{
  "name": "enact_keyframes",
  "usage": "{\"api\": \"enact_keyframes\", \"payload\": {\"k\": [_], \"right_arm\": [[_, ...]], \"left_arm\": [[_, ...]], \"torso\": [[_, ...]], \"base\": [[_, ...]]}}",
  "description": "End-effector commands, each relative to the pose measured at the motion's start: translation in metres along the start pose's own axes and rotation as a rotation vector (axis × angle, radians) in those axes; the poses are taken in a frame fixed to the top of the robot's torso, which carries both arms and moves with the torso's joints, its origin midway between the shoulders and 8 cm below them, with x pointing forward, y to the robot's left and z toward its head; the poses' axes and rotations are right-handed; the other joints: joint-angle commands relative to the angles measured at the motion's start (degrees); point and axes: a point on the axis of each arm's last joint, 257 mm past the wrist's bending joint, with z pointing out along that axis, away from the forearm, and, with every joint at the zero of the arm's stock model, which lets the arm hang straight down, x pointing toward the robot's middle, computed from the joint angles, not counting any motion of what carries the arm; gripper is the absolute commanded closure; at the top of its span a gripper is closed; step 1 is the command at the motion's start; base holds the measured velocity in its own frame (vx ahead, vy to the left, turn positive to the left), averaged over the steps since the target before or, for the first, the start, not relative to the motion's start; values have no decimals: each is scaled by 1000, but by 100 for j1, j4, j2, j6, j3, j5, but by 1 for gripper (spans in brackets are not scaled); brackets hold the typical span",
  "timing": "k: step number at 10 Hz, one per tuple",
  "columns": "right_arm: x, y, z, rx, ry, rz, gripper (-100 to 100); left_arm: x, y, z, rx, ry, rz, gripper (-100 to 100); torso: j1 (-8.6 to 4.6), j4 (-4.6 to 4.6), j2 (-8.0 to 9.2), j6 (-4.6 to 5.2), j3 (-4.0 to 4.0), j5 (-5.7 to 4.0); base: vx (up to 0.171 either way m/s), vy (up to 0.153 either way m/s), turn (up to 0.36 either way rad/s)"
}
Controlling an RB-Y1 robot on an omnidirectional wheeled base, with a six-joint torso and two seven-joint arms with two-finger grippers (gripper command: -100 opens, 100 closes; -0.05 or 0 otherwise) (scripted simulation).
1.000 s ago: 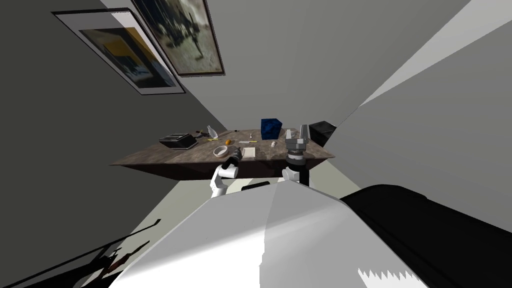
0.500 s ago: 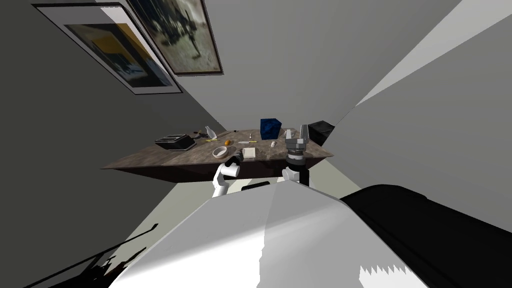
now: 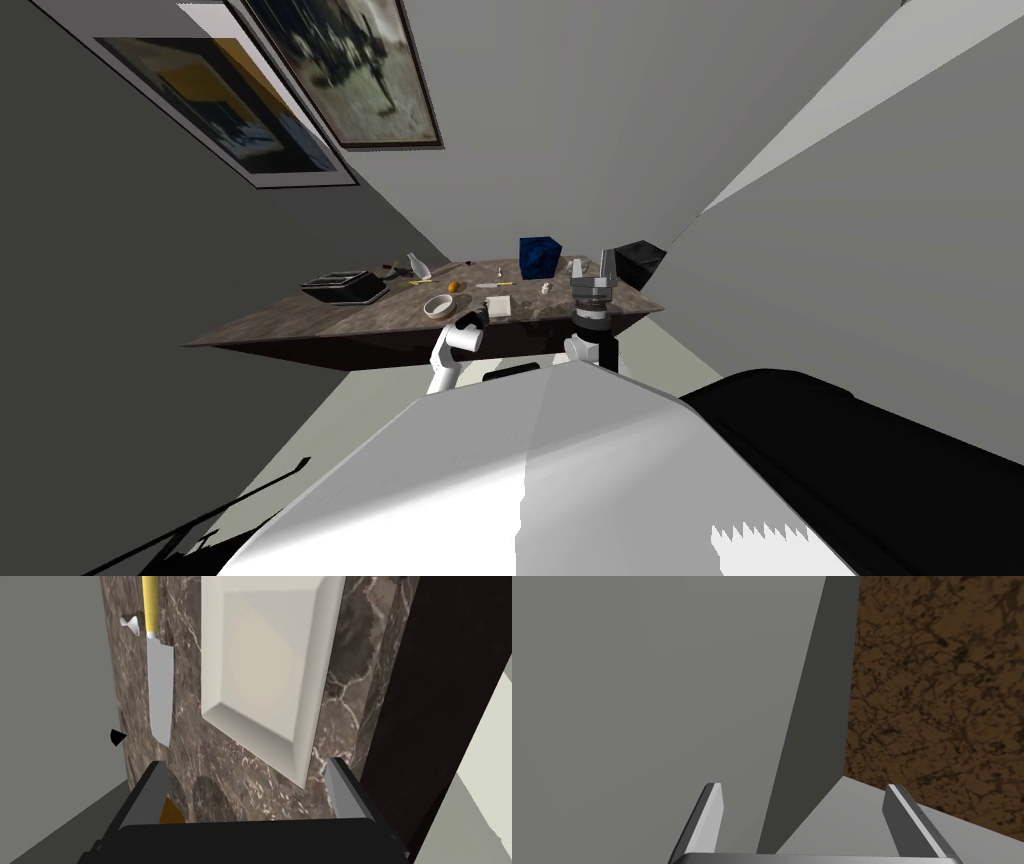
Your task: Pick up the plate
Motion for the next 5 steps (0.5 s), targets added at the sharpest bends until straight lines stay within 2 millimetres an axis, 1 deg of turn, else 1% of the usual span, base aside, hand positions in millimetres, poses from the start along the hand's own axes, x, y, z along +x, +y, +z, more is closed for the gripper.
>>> {"api": "enact_keyframes", "payload": {"k": [1, 2, 5], "right_arm": [[0, 0, 0, 0, 0, 0, 0], [0, 0, 0, 0, 0, 0, 0], [0, 0, 0, 0, 0, 0, 0]], "left_arm": [[2, 5, 2, -28, -5, 1, -100], [4, 14, 4, -66, -12, 5, -100], [6, 28, 6, -131, -25, 14, -100]], "torso": [[0, 0, 0, 0, 0, 0], [-1, 0, 1, -1, 0, 0], [1, 0, -1, -1, 0, 0]], "base": [[6, 21, -29], [10, 20, -44], [11, 25, -45]]}}
